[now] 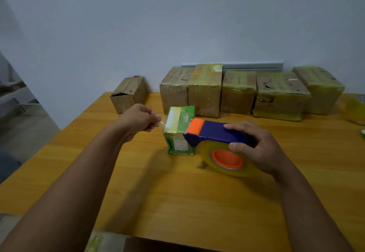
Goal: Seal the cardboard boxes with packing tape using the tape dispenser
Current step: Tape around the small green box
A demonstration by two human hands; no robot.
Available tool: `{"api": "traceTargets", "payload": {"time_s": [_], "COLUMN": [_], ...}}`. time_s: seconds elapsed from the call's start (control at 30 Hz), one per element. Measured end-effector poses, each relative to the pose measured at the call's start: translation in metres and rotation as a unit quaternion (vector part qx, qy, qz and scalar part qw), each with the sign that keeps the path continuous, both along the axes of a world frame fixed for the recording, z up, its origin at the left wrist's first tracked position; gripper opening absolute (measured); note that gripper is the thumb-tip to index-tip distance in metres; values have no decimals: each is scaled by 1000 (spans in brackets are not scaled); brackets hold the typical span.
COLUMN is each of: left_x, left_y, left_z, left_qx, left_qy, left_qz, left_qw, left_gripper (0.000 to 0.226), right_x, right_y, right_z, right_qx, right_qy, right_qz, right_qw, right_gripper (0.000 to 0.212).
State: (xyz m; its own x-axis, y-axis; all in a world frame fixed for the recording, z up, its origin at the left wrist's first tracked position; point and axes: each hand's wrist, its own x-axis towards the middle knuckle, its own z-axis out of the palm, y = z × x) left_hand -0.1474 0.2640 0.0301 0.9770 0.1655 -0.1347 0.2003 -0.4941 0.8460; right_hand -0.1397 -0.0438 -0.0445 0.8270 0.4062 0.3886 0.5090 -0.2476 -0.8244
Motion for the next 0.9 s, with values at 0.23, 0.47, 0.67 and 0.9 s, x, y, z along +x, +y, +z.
{"api": "traceTargets", "payload": {"time_s": [0.23, 0.47, 0.67, 0.9], "left_x": [-5, -8, -8, -7], "left_y": [9, 9, 5, 3], "left_z": [-9, -24, -35, -40], "left_qx": [-37, -60, -74, -109], "left_qy": [-5, -11, -35, -36], "left_qz": [33, 43, 63, 72], "left_qw": [999, 997, 995, 991], "left_gripper": [17, 17, 18, 23], "right_x": [2, 5, 9, 24], "right_y": [-7, -17, -9, -14], "right_z": [3, 4, -4, 4], "right_qx": [-53, -85, -51, 2], "right_qy": [32, 47, 29, 20], "right_qz": [6, 0, -38, -44], "right_qw": [998, 995, 998, 999], "right_gripper": [51, 48, 44, 43]}}
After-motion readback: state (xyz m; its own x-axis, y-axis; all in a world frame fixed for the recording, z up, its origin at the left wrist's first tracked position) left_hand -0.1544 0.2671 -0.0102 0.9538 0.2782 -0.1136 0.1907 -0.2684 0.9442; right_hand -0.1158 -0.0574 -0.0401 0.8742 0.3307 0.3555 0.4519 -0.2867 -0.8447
